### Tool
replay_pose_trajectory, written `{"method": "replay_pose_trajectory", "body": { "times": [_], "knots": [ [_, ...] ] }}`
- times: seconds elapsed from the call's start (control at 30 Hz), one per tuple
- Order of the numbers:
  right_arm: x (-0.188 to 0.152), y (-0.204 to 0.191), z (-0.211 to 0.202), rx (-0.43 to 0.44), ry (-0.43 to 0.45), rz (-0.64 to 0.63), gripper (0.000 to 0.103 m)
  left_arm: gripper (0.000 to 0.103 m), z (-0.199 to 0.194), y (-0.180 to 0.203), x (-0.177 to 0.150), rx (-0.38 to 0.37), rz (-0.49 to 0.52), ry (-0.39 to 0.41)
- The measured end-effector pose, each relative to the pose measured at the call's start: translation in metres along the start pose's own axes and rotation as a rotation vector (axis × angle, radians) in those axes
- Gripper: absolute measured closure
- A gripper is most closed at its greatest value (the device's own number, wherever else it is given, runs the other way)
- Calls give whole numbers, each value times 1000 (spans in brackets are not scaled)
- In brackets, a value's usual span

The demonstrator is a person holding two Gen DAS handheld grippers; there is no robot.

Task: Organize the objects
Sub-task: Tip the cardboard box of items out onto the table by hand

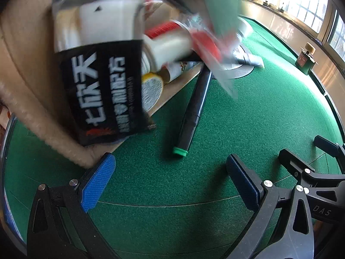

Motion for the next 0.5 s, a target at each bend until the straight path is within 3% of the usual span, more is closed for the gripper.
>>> {"method": "replay_pose_trajectory", "body": {
  "times": [0.5],
  "knots": [
    [0,-4,7,-2,-1,-1,0,0,-1,-2,-1,-2,1,1]
  ]
}}
Point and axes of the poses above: each gripper's, at about its wrist camera, not at the fingertips, and z roughly the way its jaws point, y to its right, x to its top, the point moved 4 cm from there along z, roughly the way its jaws point, and after that the axes turned 15 degrees about y, right-handed, at the moved point
